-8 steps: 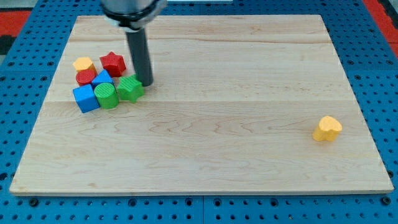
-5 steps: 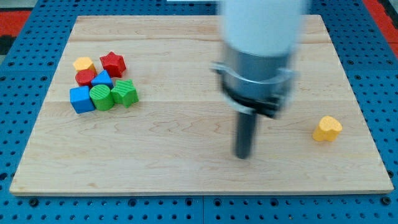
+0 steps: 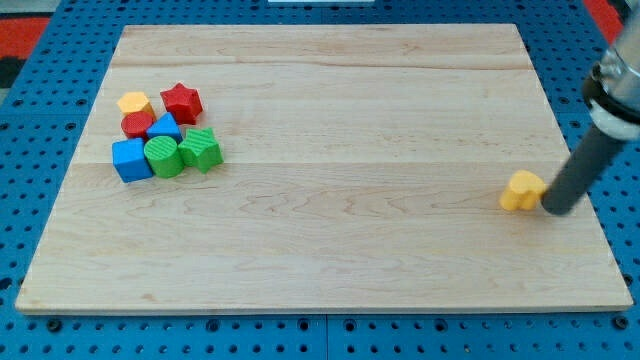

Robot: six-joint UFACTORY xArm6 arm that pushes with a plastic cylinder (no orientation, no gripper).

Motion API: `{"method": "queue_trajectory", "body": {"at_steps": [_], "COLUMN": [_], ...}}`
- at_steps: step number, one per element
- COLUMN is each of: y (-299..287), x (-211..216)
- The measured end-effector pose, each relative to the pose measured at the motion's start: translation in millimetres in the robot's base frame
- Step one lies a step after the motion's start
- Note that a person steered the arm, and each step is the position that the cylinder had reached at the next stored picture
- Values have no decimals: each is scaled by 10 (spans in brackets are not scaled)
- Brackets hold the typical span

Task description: Push yellow heart towards up

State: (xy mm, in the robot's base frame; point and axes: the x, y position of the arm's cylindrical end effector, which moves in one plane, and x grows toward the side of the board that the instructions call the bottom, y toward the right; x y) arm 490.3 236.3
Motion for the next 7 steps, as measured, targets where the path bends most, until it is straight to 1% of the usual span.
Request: {"method": "queue_trajectory", "body": {"at_steps": [1, 2, 3, 4, 5, 6, 7], "y": [-359, -256, -552, -787, -995, -742, -643], "x": [61, 563, 536, 289, -134, -206, -175]}}
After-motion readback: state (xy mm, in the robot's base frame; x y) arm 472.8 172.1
